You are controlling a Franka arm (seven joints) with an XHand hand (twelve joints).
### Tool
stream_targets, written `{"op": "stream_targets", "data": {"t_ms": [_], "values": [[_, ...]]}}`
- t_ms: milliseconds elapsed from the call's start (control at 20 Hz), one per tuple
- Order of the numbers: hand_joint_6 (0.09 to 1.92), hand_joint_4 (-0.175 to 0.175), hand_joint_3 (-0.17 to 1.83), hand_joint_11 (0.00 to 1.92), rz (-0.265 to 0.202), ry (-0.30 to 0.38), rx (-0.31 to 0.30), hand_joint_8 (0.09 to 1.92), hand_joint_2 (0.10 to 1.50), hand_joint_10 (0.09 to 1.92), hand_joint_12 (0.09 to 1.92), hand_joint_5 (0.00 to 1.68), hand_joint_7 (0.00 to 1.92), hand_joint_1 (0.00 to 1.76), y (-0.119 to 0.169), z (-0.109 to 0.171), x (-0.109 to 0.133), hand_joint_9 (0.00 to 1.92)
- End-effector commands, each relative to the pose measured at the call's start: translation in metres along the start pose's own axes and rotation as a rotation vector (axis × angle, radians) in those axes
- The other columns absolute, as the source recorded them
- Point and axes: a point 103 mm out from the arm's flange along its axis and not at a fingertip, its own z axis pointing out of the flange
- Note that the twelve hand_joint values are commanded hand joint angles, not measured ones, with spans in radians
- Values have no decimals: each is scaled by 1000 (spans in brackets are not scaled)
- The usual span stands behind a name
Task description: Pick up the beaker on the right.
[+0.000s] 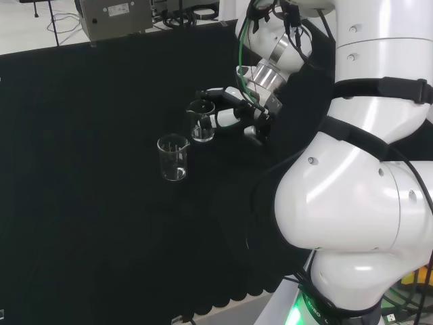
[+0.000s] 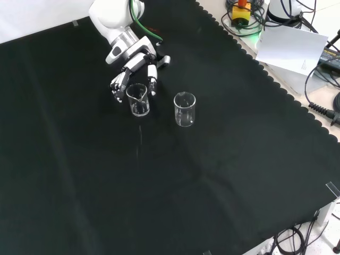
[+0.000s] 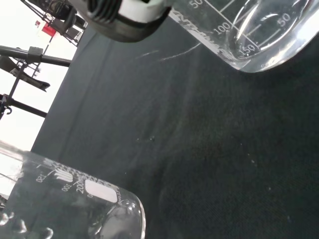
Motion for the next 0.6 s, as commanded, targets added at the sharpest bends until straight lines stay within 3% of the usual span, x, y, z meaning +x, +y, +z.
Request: {"op": "stream_targets", "data": {"t_ms": [50, 300, 500, 600], "values": [[87, -15, -175, 0, -10, -5, 33, 698, 850, 597, 1315, 348, 195, 982, 9, 7, 1, 363], [87, -2, -175, 0, -13, 16, 52, 697, 849, 603, 1253, 330, 119, 974, 14, 7, -2, 299], [100, 0, -175, 0, -10, 44, 51, 717, 850, 613, 1235, 445, 199, 971, 16, 8, -5, 326], [296, -8, -175, 0, -8, 48, 53, 713, 851, 593, 1250, 460, 287, 972, 16, 9, -5, 376]]}}
